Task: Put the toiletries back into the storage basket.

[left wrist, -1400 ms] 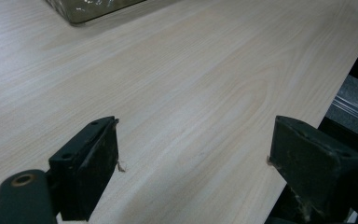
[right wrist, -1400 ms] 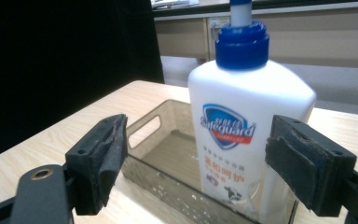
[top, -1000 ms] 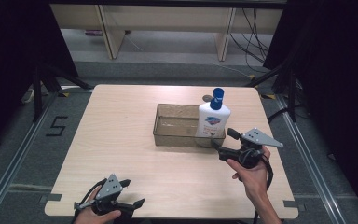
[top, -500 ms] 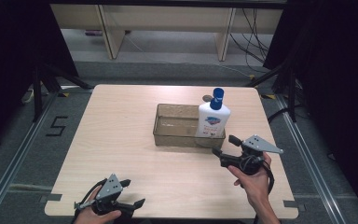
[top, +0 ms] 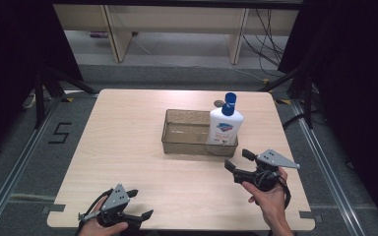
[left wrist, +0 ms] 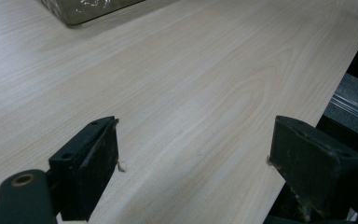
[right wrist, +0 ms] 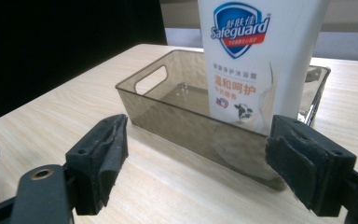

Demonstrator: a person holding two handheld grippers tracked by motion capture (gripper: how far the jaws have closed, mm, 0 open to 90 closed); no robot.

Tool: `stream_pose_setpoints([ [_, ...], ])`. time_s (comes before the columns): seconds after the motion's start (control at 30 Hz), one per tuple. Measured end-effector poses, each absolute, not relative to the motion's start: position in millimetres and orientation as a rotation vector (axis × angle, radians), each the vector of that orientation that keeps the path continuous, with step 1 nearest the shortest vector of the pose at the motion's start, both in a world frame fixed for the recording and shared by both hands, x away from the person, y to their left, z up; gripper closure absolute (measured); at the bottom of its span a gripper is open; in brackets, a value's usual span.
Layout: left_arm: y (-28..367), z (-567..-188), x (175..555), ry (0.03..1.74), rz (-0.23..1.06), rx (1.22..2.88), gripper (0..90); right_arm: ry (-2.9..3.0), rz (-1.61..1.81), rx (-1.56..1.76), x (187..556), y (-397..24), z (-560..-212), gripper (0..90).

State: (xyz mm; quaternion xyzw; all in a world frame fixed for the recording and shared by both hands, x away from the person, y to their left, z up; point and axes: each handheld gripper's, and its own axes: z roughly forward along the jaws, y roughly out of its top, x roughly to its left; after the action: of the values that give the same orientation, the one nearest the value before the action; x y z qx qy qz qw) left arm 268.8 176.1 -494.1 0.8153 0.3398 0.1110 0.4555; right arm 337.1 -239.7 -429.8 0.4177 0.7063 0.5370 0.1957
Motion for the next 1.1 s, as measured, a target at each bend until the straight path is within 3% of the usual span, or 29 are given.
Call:
stream_pose_setpoints([
  [1.1, 176, -495, 269, 0.843, 0.284, 2.007, 14.9, 2.033, 1.552, 1.156, 315, -236, -444, 20.2],
])
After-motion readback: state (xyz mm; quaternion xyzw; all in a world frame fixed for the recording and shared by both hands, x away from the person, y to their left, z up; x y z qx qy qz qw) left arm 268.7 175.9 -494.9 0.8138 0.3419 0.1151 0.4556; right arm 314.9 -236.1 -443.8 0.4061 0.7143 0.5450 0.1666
